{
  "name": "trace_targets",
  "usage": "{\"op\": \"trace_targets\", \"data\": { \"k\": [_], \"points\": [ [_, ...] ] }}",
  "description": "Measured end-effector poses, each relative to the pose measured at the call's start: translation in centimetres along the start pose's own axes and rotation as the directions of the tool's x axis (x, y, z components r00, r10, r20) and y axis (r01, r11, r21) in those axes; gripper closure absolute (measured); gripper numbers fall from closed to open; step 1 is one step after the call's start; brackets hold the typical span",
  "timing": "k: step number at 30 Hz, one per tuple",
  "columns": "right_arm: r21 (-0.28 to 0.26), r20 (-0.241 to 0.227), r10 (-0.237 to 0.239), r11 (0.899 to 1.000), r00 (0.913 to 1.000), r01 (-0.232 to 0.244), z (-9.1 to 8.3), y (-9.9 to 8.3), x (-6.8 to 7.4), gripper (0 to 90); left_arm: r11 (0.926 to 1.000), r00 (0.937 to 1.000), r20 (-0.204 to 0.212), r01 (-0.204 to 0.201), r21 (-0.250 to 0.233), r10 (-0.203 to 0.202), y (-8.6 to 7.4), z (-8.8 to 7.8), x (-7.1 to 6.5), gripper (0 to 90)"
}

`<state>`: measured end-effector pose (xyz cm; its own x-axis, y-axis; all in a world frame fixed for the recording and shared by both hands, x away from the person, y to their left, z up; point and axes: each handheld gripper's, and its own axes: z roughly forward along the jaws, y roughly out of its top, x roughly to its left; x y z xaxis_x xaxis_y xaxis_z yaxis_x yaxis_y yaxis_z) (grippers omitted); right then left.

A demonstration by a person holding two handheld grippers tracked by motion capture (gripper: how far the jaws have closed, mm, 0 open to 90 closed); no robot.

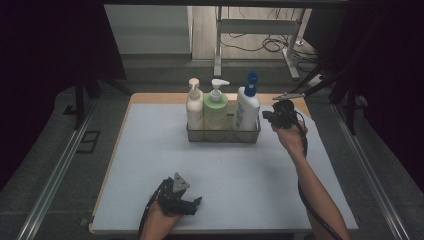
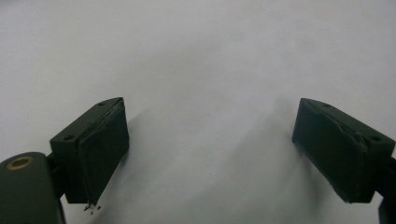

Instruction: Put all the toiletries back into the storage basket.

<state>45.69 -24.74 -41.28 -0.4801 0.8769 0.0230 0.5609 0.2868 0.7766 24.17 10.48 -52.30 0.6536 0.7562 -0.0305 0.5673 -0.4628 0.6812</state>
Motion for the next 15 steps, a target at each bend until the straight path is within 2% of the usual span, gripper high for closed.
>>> {"op": "trace_targets", "data": {
  "k": [7, 15],
  "points": [
    [0.008, -0.029, 0.024, 1.0, 0.9993, -0.024, 1.7, 0.6, -0.3, 89.7, 1.0, 1.0, 0.0, -0.001, 0.001, 0.001, 0.0, 0.0, 0.0, 10.7],
    [0.02, -0.073, 0.005, 1.0, 0.9973, -0.004, 3.2, 0.4, -0.3, 89.6, 1.0, 1.0, 0.0, -0.001, 0.002, 0.001, 0.0, 0.0, 0.0, 10.7]
  ]
}}
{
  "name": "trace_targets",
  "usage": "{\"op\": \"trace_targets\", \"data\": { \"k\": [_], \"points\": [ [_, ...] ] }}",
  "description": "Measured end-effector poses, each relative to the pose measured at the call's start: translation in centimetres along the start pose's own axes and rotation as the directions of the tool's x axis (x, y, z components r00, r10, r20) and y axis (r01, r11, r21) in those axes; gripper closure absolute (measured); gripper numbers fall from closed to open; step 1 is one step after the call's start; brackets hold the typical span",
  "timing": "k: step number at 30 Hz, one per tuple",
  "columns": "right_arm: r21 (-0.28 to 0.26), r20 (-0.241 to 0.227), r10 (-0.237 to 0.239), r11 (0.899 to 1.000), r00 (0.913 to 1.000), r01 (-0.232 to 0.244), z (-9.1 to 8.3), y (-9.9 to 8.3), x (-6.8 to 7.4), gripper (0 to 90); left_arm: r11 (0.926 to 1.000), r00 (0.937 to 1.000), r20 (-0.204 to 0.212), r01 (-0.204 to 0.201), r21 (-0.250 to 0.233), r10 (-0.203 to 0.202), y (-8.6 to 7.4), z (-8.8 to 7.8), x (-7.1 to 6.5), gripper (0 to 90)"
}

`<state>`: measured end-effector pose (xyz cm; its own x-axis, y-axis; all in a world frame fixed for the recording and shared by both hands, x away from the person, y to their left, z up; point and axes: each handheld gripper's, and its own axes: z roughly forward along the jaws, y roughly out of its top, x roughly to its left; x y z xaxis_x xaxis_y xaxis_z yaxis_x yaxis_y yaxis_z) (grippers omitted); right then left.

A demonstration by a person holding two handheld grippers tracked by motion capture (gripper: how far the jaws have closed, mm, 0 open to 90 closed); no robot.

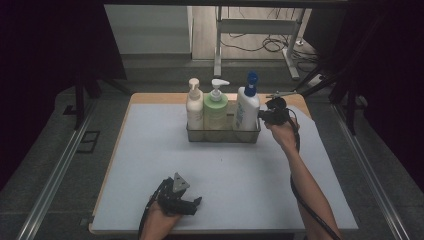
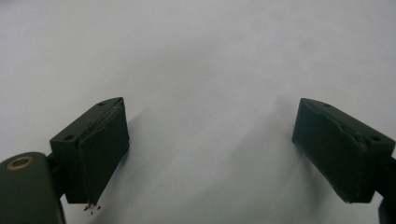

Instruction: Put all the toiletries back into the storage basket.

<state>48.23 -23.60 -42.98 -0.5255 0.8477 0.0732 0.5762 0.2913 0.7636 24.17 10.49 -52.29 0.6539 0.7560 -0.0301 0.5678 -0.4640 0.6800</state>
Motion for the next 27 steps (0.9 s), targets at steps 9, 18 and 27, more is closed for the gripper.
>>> {"op": "trace_targets", "data": {
  "k": [9, 18, 27],
  "points": [
    [0.024, 0.002, 0.001, 1.0, 1.0, -0.001, 0.8, -0.1, 0.3, 89.7, 1.0, 1.0, 0.001, 0.002, -0.001, -0.002, 0.0, 0.0, 0.0, 10.7],
    [0.046, -0.012, -0.01, 0.999, 0.9999, 0.01, 1.8, -0.4, 0.9, 89.6, 1.0, 1.0, 0.0, 0.0, 0.0, 0.0, 0.0, 0.0, 0.0, 10.7],
    [0.07, -0.012, -0.014, 0.997, 0.9998, 0.015, 2.5, -0.6, 1.2, 89.5, 1.0, 1.0, 0.0, 0.0, -0.001, 0.0, 0.0, 0.0, 0.0, 10.7]
  ]
}}
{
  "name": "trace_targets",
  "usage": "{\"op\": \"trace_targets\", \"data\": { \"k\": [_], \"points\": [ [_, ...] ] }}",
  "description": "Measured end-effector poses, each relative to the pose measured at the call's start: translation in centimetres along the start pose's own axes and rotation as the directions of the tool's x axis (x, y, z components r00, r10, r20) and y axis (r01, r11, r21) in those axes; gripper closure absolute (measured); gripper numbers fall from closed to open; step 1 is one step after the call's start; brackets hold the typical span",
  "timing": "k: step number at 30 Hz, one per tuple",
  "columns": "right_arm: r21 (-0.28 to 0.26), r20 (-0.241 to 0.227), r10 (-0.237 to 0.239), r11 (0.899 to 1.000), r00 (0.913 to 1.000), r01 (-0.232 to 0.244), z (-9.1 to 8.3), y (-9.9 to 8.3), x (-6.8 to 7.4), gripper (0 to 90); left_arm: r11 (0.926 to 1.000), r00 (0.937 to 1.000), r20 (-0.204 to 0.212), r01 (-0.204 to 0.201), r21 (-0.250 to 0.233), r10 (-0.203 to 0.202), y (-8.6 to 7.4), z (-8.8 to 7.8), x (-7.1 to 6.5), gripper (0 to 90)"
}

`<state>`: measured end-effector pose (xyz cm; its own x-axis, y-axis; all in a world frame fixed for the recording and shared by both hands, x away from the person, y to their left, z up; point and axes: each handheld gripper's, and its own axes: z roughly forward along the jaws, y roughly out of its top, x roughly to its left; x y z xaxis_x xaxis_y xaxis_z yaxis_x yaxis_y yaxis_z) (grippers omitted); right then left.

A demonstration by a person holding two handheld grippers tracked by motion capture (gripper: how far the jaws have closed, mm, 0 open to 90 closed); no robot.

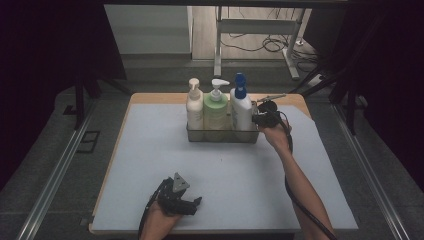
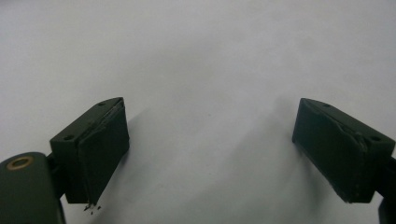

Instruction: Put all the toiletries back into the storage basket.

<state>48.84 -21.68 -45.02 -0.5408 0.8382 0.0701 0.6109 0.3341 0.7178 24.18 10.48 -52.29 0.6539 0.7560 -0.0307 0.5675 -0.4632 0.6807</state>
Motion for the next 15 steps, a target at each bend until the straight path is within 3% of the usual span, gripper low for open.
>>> {"op": "trace_targets", "data": {
  "k": [15],
  "points": [
    [0.026, -0.023, -0.01, 1.0, 0.9997, 0.011, 0.8, -0.41, 0.69, 89.5, 1.0, 1.0, 0.001, 0.001, 0.0, -0.001, 0.0, 0.0, -0.01, 10.7]
  ]
}}
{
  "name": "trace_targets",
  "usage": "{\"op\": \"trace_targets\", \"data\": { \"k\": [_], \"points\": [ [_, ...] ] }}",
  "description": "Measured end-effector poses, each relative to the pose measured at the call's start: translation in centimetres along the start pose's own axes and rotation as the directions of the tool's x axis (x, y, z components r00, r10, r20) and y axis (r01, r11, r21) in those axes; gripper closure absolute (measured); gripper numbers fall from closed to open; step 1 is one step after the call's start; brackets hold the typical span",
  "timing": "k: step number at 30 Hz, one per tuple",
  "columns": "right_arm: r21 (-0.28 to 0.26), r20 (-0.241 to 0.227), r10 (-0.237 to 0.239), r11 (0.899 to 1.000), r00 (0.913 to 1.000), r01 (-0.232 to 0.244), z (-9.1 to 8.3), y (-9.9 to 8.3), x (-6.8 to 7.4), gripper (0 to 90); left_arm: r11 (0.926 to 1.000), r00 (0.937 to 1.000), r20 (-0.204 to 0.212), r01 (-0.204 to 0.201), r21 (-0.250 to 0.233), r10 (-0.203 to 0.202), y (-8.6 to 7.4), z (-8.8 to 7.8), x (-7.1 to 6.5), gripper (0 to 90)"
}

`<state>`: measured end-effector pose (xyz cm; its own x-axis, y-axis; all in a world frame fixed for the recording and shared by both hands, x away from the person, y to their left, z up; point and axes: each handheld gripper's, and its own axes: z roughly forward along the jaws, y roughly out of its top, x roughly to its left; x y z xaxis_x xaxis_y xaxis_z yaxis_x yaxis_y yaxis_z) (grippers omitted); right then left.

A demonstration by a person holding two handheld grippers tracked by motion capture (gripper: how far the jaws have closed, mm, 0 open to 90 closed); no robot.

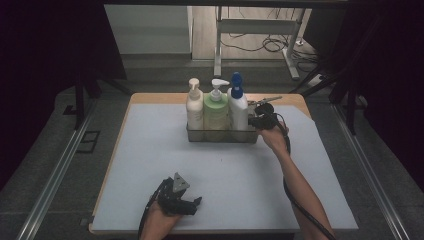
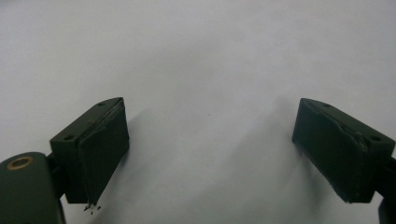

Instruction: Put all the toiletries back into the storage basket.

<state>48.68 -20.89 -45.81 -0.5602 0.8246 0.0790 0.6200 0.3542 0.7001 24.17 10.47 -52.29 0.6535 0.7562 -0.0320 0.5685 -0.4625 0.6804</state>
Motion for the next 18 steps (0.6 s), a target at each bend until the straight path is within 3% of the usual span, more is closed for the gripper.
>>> {"op": "trace_targets", "data": {
  "k": [11, 18],
  "points": [
    [0.013, -0.038, -0.019, 1.0, 0.9991, 0.02, 0.7, -0.2, 1.0, 89.5, 1.0, 1.0, 0.0, 0.001, 0.0, -0.001, 0.0, 0.0, 0.0, 10.7],
    [0.011, -0.029, -0.028, 1.0, 0.9992, 0.028, 0.6, -0.1, 1.4, 89.7, 1.0, 1.0, -0.001, 0.001, 0.0, -0.001, 0.0, 0.0, 0.0, 10.6]
  ]
}}
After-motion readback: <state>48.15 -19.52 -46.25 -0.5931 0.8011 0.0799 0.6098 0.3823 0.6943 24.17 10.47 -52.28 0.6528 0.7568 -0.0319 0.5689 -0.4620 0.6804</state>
